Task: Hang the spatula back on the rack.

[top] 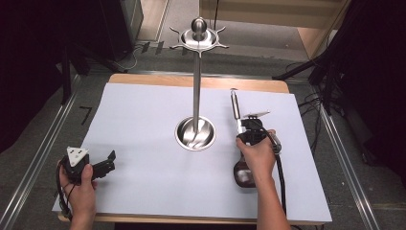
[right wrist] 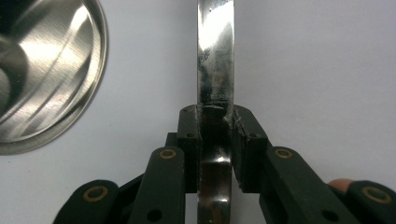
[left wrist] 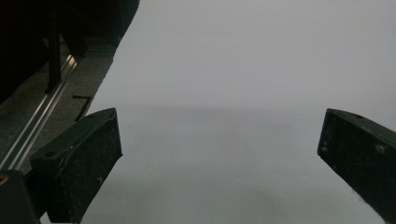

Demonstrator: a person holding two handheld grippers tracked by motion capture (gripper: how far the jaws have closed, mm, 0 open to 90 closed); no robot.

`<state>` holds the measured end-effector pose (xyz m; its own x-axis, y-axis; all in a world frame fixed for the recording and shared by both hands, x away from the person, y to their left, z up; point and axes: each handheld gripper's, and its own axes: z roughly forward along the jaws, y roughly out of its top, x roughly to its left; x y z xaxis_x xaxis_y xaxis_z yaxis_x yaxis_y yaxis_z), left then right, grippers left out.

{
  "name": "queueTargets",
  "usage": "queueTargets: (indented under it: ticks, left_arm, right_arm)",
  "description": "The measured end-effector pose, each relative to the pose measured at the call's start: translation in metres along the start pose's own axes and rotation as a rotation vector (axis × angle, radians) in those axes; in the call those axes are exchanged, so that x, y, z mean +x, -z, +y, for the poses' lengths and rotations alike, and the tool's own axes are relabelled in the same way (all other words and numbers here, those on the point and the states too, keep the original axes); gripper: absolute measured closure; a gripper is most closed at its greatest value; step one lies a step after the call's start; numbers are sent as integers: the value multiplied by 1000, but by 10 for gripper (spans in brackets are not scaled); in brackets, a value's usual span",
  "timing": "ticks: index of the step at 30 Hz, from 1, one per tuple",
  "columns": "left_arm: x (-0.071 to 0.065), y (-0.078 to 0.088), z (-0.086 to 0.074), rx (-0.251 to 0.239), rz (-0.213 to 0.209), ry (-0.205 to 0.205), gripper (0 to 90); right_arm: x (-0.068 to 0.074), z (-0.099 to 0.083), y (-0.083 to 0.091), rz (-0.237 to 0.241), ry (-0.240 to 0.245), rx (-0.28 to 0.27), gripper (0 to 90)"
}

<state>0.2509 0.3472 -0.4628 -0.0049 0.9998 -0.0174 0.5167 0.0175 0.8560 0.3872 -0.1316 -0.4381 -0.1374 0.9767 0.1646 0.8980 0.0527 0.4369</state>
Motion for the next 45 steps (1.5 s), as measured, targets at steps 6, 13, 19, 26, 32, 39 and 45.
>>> queueTargets:
  ticks: [6, 13, 19, 26, 32, 39, 45]
  left_arm:
    - [0, 0, 0, 2, 1, -1, 4]
    - [0, 0, 0, 2, 0, -1, 3]
    - [0, 0, 0, 2, 0, -1, 3]
    - [0, 0, 0, 4, 2, -2, 4]
    - [0, 0, 0, 2, 3, -1, 3]
    - [0, 0, 0, -1, 3, 1, 3]
    - [0, 0, 0, -1, 3, -1, 3]
  right_arm:
    - [0, -2, 4, 27, 16, -48, 765]
    - [1, -7, 10, 34, 13, -161, 765]
    - [-1, -10, 15, 69, 5, -245, 765]
    - [-1, -15, 22, 123, 18, -345, 765]
    - [0, -18, 30, 159, 45, -439, 765]
    - [3, -24, 36, 209, 72, -509, 765]
    - [2, -29, 43, 271, 83, -588, 765]
